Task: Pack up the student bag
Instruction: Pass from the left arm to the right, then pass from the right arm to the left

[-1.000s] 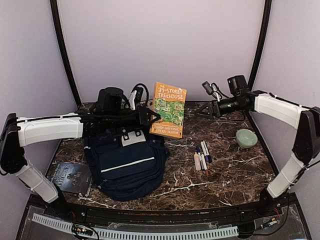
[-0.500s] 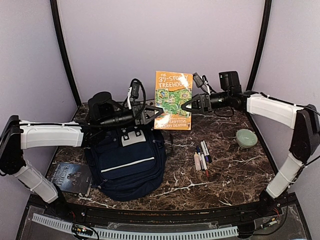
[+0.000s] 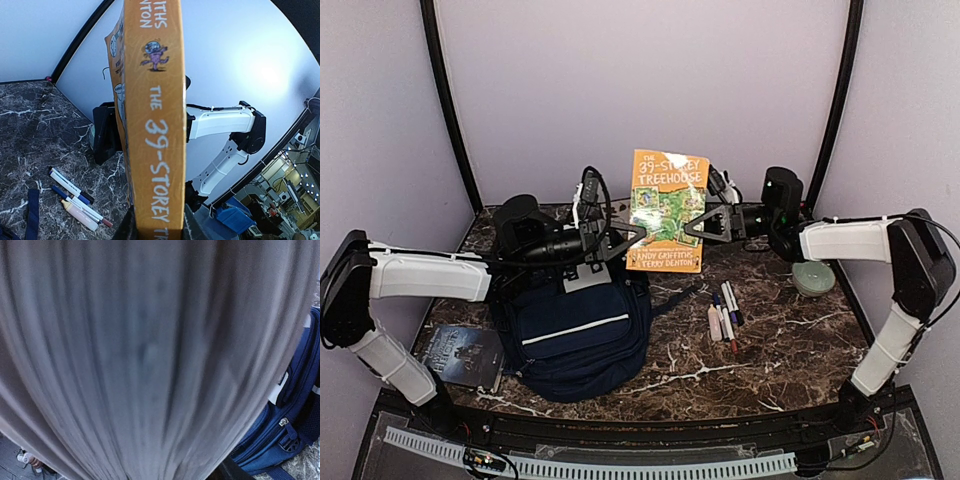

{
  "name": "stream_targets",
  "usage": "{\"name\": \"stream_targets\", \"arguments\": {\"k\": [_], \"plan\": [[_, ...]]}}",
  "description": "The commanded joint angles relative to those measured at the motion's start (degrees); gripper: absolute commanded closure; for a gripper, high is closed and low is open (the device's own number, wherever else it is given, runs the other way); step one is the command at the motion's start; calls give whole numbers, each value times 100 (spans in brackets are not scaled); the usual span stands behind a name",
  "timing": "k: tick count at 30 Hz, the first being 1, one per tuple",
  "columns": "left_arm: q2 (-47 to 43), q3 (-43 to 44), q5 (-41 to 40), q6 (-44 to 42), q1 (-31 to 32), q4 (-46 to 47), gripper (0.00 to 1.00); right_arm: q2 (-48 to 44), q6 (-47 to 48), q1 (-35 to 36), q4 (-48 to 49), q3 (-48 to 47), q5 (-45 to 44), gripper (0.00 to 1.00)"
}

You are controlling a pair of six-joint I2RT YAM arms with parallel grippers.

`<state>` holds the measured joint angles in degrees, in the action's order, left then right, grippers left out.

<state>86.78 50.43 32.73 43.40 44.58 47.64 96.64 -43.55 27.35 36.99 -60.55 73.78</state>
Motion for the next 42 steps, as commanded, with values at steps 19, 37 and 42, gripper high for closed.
{"name": "stream_targets", "arguments": {"k": [19, 37, 42], "plan": [[-68, 526, -228, -1063, 40, -684, 43, -854, 1856, 320, -2931, -176, -314, 96], [-166, 111, -21, -307, 35, 553, 100, -897, 1856, 524, -3512, -56, -314, 96], [-226, 44, 29, -311, 41, 763, 100, -681, 1856, 556, -3121, 71, -314, 96]]}}
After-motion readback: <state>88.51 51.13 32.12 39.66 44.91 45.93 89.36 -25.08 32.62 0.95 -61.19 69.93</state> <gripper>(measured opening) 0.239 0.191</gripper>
